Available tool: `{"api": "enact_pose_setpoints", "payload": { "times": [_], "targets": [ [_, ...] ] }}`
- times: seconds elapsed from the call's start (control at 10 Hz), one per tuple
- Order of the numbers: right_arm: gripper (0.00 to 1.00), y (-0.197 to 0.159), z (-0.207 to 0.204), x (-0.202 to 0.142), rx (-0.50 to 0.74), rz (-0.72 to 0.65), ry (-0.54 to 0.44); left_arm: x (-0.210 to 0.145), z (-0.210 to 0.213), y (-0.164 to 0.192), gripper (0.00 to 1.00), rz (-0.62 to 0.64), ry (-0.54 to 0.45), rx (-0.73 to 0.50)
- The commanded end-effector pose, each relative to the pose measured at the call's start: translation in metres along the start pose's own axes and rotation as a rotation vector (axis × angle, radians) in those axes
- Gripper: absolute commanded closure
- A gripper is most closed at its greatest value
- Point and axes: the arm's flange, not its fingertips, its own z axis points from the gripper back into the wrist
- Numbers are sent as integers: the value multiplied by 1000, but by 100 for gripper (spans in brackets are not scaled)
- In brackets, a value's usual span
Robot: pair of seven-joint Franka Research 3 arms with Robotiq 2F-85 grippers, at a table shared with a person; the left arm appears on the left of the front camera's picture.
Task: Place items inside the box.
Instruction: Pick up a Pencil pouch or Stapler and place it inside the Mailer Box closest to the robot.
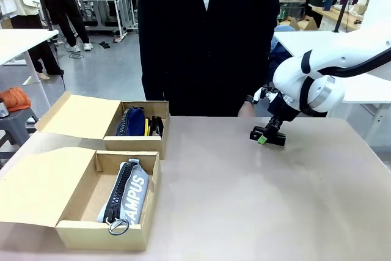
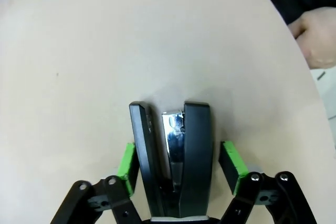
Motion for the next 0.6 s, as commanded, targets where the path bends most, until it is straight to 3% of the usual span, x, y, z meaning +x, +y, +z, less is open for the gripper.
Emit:
{"api": "enact_pose_setpoints", "payload": {
  "times": [0.0,0.5],
  "targets": [
    [0,2,6,-1,17,14,9,-2,-1,-1,0,-20,-14,-21],
    [0,2,6,-1,17,14,9,-2,-1,-1,0,-20,-14,-21]
  ]
}}
